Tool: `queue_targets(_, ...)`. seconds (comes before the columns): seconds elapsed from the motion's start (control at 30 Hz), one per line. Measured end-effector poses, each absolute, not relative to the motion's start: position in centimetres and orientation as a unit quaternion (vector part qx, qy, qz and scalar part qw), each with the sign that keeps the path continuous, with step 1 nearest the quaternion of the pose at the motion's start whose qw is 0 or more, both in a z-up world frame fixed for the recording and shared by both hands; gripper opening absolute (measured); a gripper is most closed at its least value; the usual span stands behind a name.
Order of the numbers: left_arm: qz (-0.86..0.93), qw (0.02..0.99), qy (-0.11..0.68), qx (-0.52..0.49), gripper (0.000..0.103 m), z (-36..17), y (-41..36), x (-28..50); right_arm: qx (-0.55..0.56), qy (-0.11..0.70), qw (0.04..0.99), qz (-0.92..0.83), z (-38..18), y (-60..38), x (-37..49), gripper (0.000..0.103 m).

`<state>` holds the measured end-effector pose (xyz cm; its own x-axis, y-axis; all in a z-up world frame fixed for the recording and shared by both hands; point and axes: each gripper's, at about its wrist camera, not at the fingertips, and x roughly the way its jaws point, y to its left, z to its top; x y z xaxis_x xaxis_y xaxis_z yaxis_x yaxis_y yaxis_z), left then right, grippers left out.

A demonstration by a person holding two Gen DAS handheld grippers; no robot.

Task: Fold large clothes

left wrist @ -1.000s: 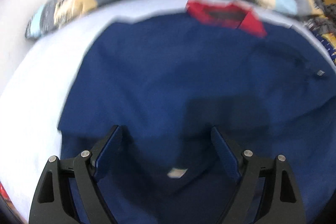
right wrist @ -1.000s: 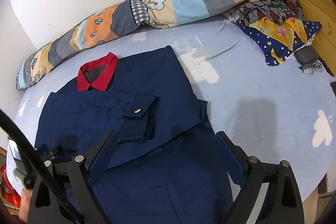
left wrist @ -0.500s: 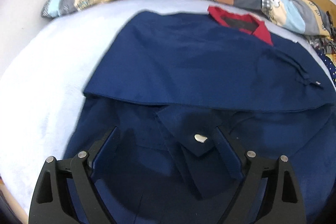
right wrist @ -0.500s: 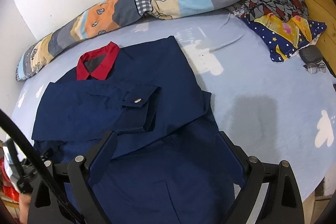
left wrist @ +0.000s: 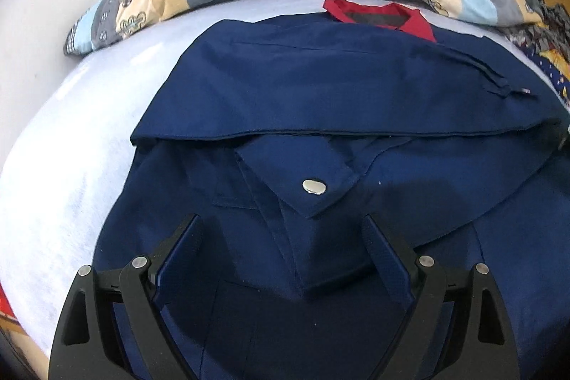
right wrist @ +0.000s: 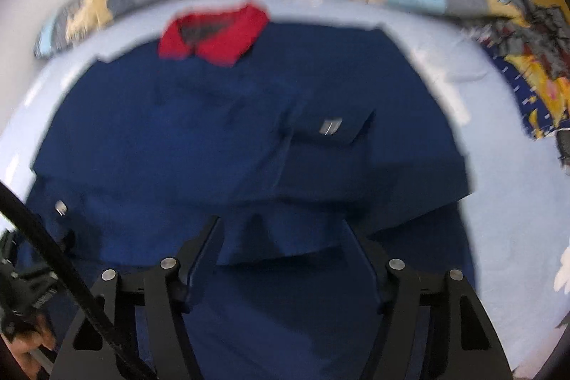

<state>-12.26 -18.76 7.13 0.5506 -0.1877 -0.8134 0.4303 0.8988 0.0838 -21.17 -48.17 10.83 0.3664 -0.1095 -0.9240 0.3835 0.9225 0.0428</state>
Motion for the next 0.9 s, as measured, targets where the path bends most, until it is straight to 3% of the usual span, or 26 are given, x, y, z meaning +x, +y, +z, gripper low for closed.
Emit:
queue_targets(0.1, -0.169, 0.876, 0.430, 0.137, 0.090, 7.8, -18.5, -12.6, 0.102, 0.562, 0.805, -0.158, 8.9, -47.4, -20.6, 0.073)
queue_targets(0.3, -0.177, 0.900, 0.378, 0.122, 0.090, 10.8, -18.3, -14.7, 0.081, 0.539, 0.828, -0.134, 12.0, -44.7, -22.0, 0.074)
queue_targets(0.6, -0.194, 0.873, 0.423, 0.146, 0.090, 6.8, -20.6, -18.6, 0.044, 0.550, 0.829, -0.089, 11.6, -40.4, -25.9, 0.077)
queue_targets(0.73, -0.182, 0.885, 0.405, 0.138, 0.091, 6.5, -20.4, -19.7, 0.034, 0.569, 0.816, -0.092, 9.4, -39.9, -26.7, 0.079)
queue_targets(0.9, -0.189, 0.878, 0.421, 0.129, 0.091, 7.2, -19.4, -19.6, 0.048, 0.555, 0.824, -0.098, 10.5, -40.3, -28.2, 0.081)
